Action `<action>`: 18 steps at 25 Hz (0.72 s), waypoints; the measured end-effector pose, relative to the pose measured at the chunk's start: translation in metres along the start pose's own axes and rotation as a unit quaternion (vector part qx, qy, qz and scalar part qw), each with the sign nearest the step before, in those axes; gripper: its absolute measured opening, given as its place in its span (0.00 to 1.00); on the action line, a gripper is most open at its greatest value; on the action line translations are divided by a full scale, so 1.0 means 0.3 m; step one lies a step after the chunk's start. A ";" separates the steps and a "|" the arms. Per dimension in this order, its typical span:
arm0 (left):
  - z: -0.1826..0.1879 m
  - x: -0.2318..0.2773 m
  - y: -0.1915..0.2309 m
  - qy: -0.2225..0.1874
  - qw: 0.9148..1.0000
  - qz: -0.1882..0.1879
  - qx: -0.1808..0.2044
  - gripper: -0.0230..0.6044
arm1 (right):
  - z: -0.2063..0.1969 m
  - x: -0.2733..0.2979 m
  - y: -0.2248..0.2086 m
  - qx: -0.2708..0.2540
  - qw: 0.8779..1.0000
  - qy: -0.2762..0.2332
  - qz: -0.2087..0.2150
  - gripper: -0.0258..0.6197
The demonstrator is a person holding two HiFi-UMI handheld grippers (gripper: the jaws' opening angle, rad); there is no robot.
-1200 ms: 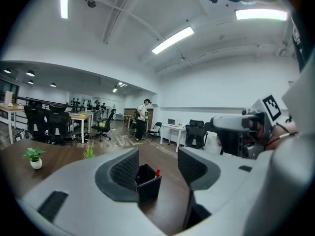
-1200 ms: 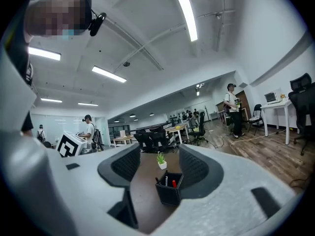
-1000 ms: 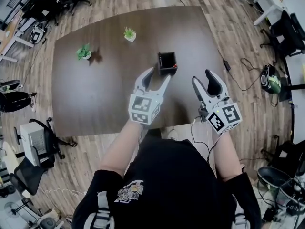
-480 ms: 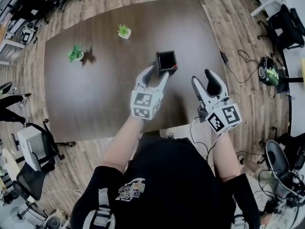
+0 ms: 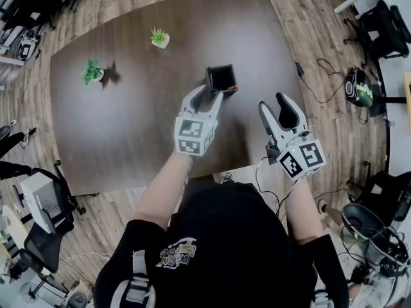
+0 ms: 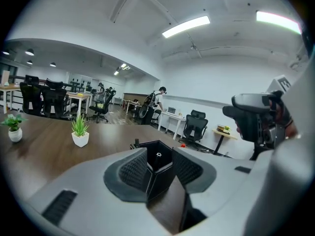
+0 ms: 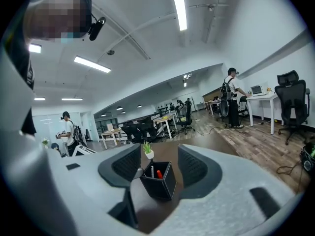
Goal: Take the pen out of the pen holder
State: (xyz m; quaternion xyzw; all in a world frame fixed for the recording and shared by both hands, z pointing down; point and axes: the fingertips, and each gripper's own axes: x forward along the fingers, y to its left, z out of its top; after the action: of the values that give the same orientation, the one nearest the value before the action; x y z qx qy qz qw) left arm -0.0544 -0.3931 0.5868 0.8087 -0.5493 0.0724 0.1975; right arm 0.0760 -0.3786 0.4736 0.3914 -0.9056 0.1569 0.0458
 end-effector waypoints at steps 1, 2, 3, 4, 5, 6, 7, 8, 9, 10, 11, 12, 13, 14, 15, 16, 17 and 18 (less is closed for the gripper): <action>-0.004 0.005 0.001 0.001 1.000 0.000 0.001 0.27 | -0.005 0.001 -0.005 0.001 1.000 0.001 -0.002 0.41; -0.007 0.009 0.003 0.001 1.000 0.001 0.002 0.26 | -0.009 0.002 -0.010 0.002 1.000 0.002 -0.003 0.41; -0.009 0.012 0.005 0.001 1.000 0.003 0.004 0.24 | -0.012 0.003 -0.014 0.004 1.000 0.003 -0.005 0.41; -0.012 0.015 0.008 0.002 1.000 0.003 0.006 0.23 | -0.016 0.005 -0.018 0.005 1.000 0.004 -0.006 0.41; -0.014 0.017 0.009 0.002 1.000 0.004 0.008 0.21 | -0.019 0.006 -0.021 0.007 1.000 0.005 -0.007 0.40; -0.016 0.018 0.010 0.003 1.000 0.004 0.011 0.21 | -0.023 0.007 -0.024 0.008 1.000 0.006 -0.009 0.40; -0.018 0.020 0.011 0.003 1.000 0.005 0.015 0.20 | -0.026 0.008 -0.026 0.009 1.000 0.007 -0.010 0.40; -0.021 0.022 0.013 0.003 1.000 0.007 0.020 0.19 | -0.029 0.009 -0.028 0.010 1.000 0.007 -0.010 0.40; -0.025 0.025 0.017 0.003 1.000 0.010 0.026 0.18 | -0.030 0.011 -0.031 0.011 1.000 0.008 -0.011 0.40; -0.029 0.028 0.023 0.003 0.999 0.015 0.033 0.16 | -0.031 0.012 -0.035 0.012 1.000 0.008 -0.011 0.40; -0.031 0.031 0.029 0.002 0.999 0.020 0.040 0.15 | -0.031 0.013 -0.039 0.013 1.000 0.008 -0.011 0.40; -0.031 0.033 0.032 0.000 0.999 0.024 0.046 0.14 | -0.030 0.014 -0.043 0.014 1.000 0.009 -0.011 0.40; -0.031 0.035 0.033 -0.001 0.998 0.027 0.051 0.13 | -0.030 0.013 -0.047 0.015 1.000 0.009 -0.012 0.40; -0.031 0.035 0.032 -0.001 0.998 0.028 0.055 0.12 | -0.030 0.013 -0.048 0.015 1.000 0.009 -0.013 0.40; -0.032 0.034 0.032 -0.002 0.998 0.029 0.058 0.11 | -0.030 0.013 -0.049 0.016 1.000 0.009 -0.013 0.40; -0.033 0.033 0.033 -0.002 0.998 0.030 0.060 0.11 | -0.031 0.012 -0.049 0.016 1.000 0.009 -0.014 0.40; -0.034 0.032 0.034 -0.003 0.998 0.031 0.061 0.10 | -0.032 0.012 -0.050 0.016 1.000 0.009 -0.015 0.40; -0.034 0.032 0.036 -0.003 0.998 0.032 0.061 0.10 | -0.033 0.011 -0.050 0.016 1.000 0.009 -0.016 0.40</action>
State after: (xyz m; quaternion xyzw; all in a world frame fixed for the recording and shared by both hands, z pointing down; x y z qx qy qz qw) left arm -0.0595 -0.4008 0.6020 0.8012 -0.5705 0.1091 0.1439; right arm 0.0841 -0.3876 0.4872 0.4047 -0.8962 0.1745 0.0501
